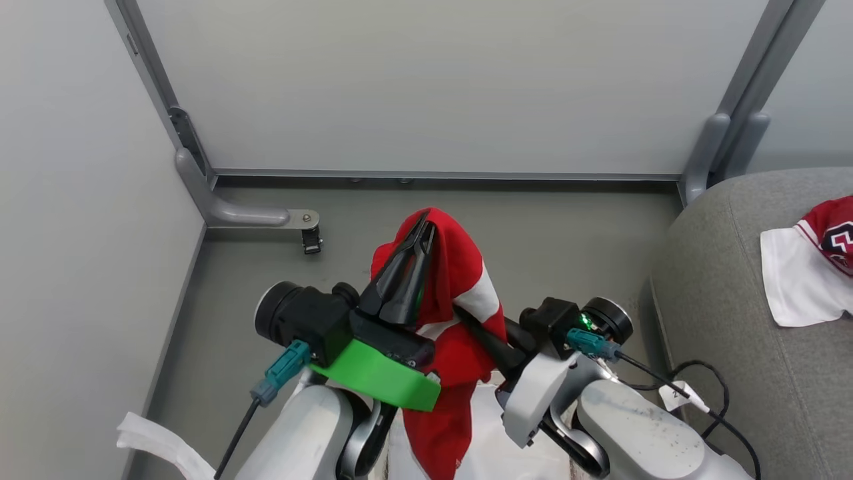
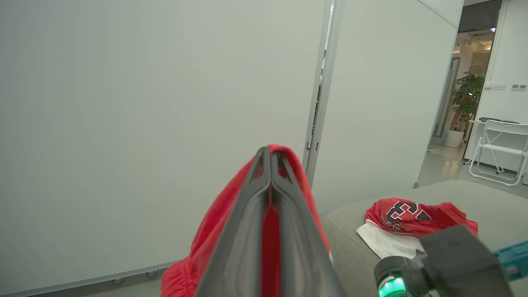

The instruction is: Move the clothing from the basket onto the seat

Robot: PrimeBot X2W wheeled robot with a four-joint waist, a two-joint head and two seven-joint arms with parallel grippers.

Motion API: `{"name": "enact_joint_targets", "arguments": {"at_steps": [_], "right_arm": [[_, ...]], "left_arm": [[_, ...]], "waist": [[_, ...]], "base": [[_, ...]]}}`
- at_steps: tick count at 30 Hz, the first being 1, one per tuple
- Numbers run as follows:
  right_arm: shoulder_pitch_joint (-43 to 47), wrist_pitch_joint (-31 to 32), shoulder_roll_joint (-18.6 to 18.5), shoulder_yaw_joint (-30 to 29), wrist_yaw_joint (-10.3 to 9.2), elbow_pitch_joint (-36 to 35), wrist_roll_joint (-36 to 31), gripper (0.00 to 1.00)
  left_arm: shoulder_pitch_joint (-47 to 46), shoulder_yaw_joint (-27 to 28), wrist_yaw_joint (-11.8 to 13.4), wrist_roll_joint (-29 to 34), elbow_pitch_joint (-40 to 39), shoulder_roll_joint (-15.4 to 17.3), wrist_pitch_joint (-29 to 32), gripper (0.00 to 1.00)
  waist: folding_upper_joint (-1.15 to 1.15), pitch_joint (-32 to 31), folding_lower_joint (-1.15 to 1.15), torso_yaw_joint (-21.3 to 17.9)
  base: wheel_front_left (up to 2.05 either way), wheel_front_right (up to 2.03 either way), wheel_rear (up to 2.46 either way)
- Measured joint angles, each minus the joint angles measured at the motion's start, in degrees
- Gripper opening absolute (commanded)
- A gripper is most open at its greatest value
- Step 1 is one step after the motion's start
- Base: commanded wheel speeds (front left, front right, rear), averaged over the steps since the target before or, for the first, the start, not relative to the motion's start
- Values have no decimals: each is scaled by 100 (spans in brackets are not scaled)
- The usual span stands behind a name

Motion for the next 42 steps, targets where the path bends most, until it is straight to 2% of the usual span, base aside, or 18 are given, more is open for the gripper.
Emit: {"name": "enact_joint_targets", "arguments": {"at_steps": [1, 2, 9, 18, 25, 31, 37, 42], "right_arm": [[54, -1, 10, -103, 0, -40, 4, 0], [88, 0, 5, -156, 0, -59, 8, 0], [440, 0, -103, -621, 0, -211, 1, 0], [754, 0, -316, -1118, 0, -338, -69, 0], [938, 0, -338, -1607, 0, -461, -101, 0], [1021, 0, -396, -1961, 0, -568, -166, 0], [260, 0, -653, -2162, 0, -820, -327, 0], [-996, 0, -1182, -2399, 0, -1047, -498, 0]], "left_arm": [[7, 38, 20, 66, 7, 0, 0, 32], [17, 51, 24, 93, 25, 0, 0, 99], [152, 210, 38, 244, 220, 0, 0, 100], [143, 259, -12, 327, 287, -7, 0, 100], [26, 222, -64, 455, 366, -12, 0, 100], [-21, 222, -110, 533, 446, -14, 1, 100], [-105, 254, -138, 654, 591, -14, 0, 100], [-258, 312, -168, 837, 758, -13, 0, 100]], "waist": [[0, 10, 0, -48], [0, 16, 0, -88], [0, 85, 0, -615], [0, 261, 0, -1726], [0, 442, 0, -2640], [0, 680, 0, -3219], [0, 1062, 0, -3438], [0, 1461, 0, -3412]], "base": [[0, 0, 0], [0, 0, 0], [0, 0, 0], [0, 0, 0], [0, 0, 0], [0, 0, 0], [0, 0, 0], [0, 0, 0]]}}
